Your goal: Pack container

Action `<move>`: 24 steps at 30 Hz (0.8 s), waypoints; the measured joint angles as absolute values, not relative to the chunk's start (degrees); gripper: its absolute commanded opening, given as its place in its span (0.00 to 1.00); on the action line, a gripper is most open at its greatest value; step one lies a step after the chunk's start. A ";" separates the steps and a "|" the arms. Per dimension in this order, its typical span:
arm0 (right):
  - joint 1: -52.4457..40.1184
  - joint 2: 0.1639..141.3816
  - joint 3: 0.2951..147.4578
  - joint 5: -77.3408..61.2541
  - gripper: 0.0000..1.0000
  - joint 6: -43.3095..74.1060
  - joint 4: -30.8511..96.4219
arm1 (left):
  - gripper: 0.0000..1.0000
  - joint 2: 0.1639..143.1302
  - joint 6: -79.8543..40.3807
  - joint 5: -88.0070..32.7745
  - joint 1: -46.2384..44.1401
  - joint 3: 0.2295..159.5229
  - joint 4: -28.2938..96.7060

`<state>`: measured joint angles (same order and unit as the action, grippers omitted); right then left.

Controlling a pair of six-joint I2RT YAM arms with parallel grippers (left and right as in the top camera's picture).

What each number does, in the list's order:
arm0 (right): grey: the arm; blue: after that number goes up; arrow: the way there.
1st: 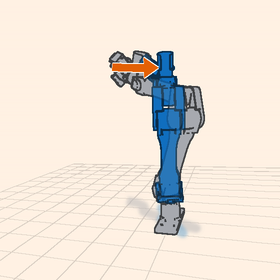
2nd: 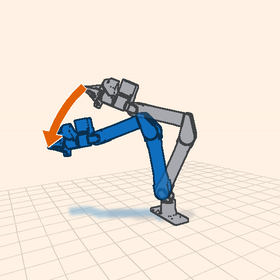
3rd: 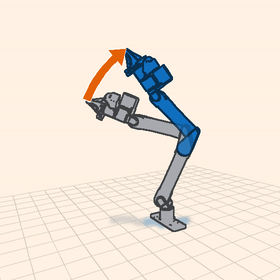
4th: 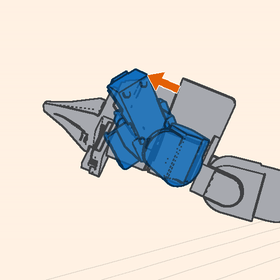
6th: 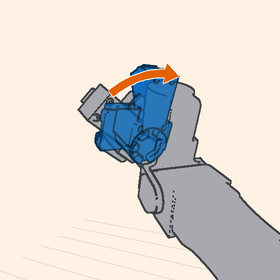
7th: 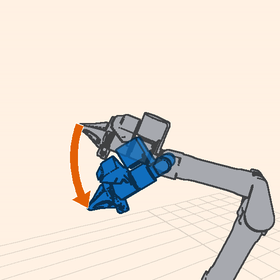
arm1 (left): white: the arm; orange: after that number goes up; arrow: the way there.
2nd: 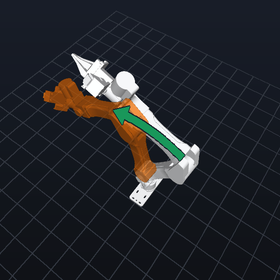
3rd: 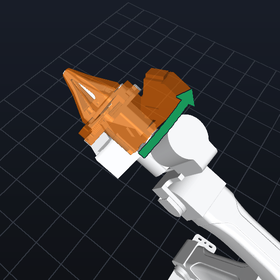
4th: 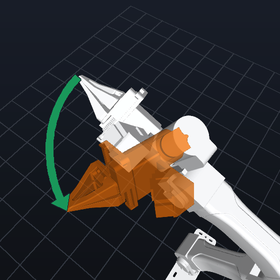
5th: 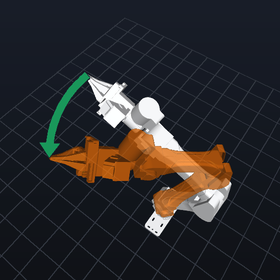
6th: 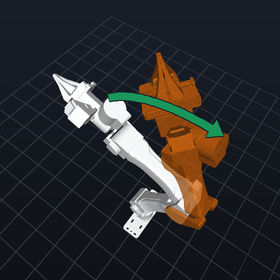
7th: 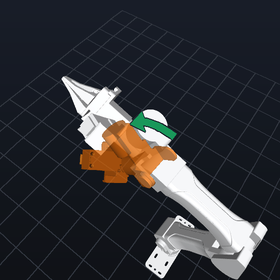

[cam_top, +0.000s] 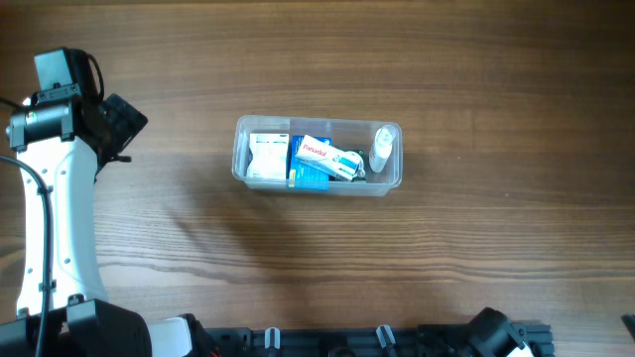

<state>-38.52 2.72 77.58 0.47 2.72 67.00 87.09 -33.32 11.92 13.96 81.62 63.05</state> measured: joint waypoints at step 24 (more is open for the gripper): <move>-38.52 2.66 9.78 -18.90 1.00 14.76 2.11 | 1.00 87.09 -33.32 11.94 13.96 81.62 63.05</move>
<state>-38.52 2.66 9.78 -18.90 14.76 2.11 87.09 -33.32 11.94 13.96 81.62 63.05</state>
